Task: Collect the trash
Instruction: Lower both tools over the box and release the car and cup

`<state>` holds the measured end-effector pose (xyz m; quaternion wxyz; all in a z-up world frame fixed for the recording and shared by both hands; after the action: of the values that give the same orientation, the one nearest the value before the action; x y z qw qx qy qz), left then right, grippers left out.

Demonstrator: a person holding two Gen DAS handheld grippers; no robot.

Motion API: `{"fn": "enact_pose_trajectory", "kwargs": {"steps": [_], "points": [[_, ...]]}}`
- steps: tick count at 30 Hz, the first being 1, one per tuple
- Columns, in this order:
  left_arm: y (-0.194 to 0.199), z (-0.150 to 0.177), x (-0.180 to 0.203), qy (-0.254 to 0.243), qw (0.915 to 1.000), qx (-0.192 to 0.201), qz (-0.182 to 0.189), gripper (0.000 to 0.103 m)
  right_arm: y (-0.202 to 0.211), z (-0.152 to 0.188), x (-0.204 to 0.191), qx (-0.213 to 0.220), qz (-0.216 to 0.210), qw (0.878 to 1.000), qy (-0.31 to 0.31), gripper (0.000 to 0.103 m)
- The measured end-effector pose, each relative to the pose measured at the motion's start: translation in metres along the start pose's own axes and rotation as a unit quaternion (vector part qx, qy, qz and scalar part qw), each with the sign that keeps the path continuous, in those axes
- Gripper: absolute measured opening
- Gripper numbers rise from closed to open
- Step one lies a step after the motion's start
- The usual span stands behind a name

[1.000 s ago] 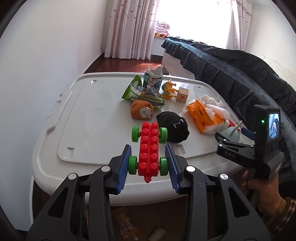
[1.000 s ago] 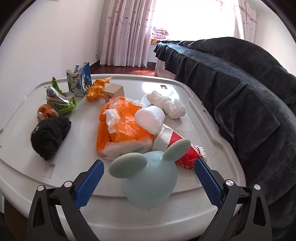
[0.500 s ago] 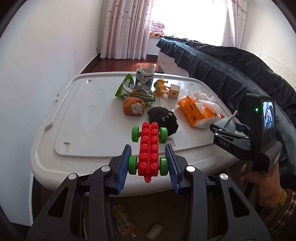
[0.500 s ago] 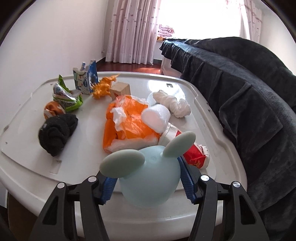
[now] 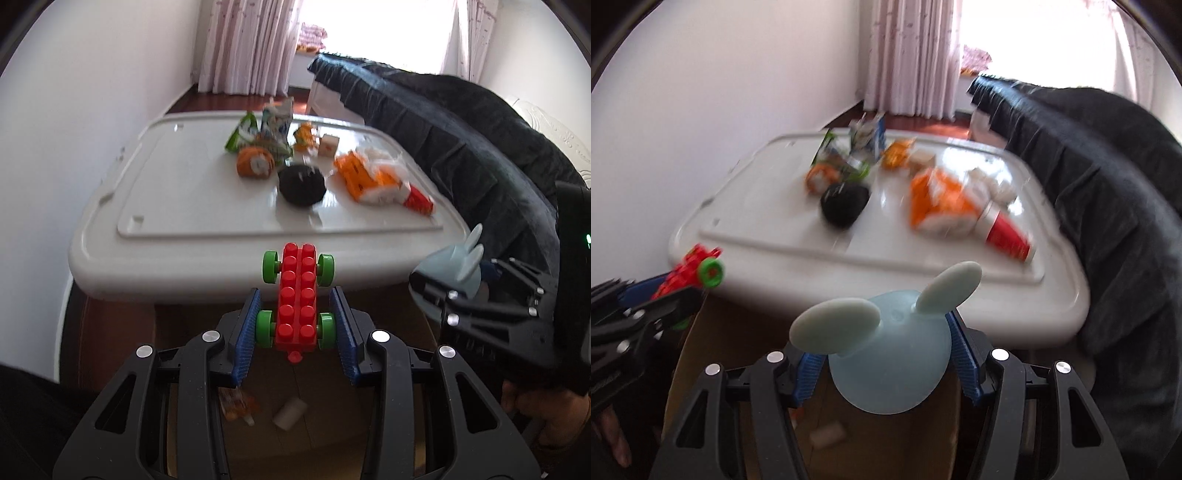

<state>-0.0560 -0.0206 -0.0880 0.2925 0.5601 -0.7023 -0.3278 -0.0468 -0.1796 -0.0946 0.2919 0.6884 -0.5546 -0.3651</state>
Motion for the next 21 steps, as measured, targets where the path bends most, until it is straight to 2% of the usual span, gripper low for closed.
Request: {"fn": "enact_pose_trajectory", "kwargs": {"steps": [4, 5, 6, 7, 8, 9, 11, 16, 18, 21], "points": [[-0.003, 0.021, 0.003, 0.004, 0.9993, -0.038, -0.003, 0.038, -0.006, 0.026, -0.009, -0.04, -0.009, 0.999, -0.008, 0.06], [-0.004, 0.026, 0.001, 0.01, 0.9986, -0.051, -0.003, 0.038, -0.006, 0.03, -0.009, -0.046, -0.011, 0.999, -0.016, 0.063], [-0.006, 0.031, -0.001, 0.018, 0.9976, -0.066, -0.006, 0.042, -0.008, 0.032, -0.008, -0.059, -0.012, 0.998, -0.022, 0.07], [-0.007, 0.036, -0.002, 0.023, 0.9965, -0.08, -0.007, 0.054, -0.008, 0.034, -0.007, -0.061, -0.014, 0.998, -0.027, 0.08], [-0.008, 0.04, -0.006, 0.034, 0.9952, -0.091, -0.011, 0.06, -0.006, 0.036, -0.005, -0.059, -0.01, 0.998, -0.029, 0.084], [-0.007, 0.042, -0.009, 0.042, 0.9945, -0.095, -0.015, 0.069, -0.006, 0.037, -0.004, -0.058, -0.006, 0.998, -0.029, 0.085], [-0.006, 0.043, -0.013, 0.053, 0.9934, -0.1, -0.018, 0.071, -0.004, 0.036, -0.001, -0.054, -0.009, 0.998, -0.036, 0.085], [-0.003, 0.038, -0.015, 0.068, 0.994, -0.086, -0.007, 0.073, 0.009, 0.021, -0.001, -0.008, -0.005, 1.0, -0.022, 0.091], [0.0, 0.027, -0.013, 0.072, 0.9957, -0.059, -0.004, 0.074, 0.016, 0.01, 0.0, 0.019, 0.002, 1.0, -0.006, 0.093], [-0.001, 0.001, -0.008, 0.059, 0.9979, -0.019, -0.02, 0.08, 0.033, -0.013, 0.006, 0.071, 0.029, 0.997, 0.018, 0.097]]}}
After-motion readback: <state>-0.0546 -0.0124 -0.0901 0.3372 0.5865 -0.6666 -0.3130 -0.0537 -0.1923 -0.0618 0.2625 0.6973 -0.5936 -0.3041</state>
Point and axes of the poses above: each gripper's, at about its wrist camera, not at the fingertips, and y roughly against the way its jaws point, x to its right, z to its underside, the point moved 8 cm from there along -y, roughly the way its jaws point, and after that the axes turned 11 degrees about -z, right-handed, at the moved point
